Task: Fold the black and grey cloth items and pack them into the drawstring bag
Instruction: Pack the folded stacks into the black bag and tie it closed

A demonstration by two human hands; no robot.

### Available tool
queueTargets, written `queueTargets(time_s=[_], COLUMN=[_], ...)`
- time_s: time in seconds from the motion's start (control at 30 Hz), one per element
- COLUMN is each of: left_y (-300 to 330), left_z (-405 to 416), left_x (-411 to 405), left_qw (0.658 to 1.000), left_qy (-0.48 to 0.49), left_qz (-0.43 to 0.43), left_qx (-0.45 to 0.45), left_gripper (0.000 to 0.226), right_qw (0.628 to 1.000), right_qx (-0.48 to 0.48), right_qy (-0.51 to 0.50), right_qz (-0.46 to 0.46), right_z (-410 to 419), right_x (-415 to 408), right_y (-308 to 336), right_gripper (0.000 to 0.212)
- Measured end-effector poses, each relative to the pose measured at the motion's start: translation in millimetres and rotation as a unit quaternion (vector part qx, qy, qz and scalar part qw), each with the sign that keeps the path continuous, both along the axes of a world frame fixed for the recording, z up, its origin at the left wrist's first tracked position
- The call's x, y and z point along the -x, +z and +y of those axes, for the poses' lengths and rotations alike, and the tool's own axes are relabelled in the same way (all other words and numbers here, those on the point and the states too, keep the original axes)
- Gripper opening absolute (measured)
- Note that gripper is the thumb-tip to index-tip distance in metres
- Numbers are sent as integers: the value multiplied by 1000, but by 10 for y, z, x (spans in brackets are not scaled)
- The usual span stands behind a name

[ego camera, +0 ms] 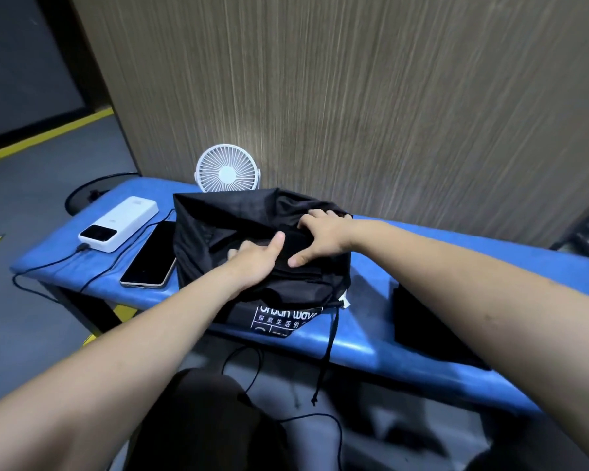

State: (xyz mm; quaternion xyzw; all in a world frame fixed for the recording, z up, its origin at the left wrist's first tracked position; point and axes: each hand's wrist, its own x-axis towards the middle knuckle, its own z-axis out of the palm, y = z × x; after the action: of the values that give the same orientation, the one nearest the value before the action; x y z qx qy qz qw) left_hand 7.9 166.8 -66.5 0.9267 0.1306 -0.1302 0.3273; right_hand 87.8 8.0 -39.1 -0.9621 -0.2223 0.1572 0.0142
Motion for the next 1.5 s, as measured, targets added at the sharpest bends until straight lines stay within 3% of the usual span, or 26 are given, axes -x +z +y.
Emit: queueTargets(time_s=[0.13, 0.23, 0.37, 0.6, 0.73, 0.9, 0.97, 1.03, 1.13, 1.33, 1.5], left_y=[0, 34, 27, -151, -79, -172, -159, -143, -171, -188, -153], left_z=[2, -47, 6, 90, 267, 355, 341, 340, 373, 359, 376], left_x=[85, 198, 216, 152, 116, -45, -85, -116, -190, -188, -151], left_qw=[993, 986, 985, 997, 992, 971, 953, 943, 930, 929, 932], left_qy=[-82, -135, -155, -80, -101, -148, -181, -198, -187, -187, -192], left_qz=[25, 8, -16, -14, 32, -67, -56, 40, 116, 131, 133], left_qx=[-87, -100, -73, 14, 67, -173, -236, -264, -293, -291, -278], left_gripper=[82, 67, 56, 76, 57, 41, 54, 79, 81, 79, 78], right_qw=[998, 997, 997, 986, 987, 982, 981, 981, 982, 980, 988], right_qx=[66, 68, 47, 33, 71, 113, 130, 141, 152, 179, 138], right_qy=[-15, -19, 46, 154, 141, 144, 139, 126, 110, 89, 64], right_qz=[-7, 22, -28, -47, -37, -41, -40, -33, -17, 0, 9], right_z=[-23, -50, -6, 137, 266, 440, 514, 559, 542, 342, 77], right_x=[-75, -98, -7, 210, 214, 261, 280, 286, 264, 256, 224], right_y=[23, 53, 83, 34, 44, 73, 85, 94, 94, 130, 106], right_gripper=[113, 113, 102, 84, 72, 63, 66, 68, 69, 64, 52])
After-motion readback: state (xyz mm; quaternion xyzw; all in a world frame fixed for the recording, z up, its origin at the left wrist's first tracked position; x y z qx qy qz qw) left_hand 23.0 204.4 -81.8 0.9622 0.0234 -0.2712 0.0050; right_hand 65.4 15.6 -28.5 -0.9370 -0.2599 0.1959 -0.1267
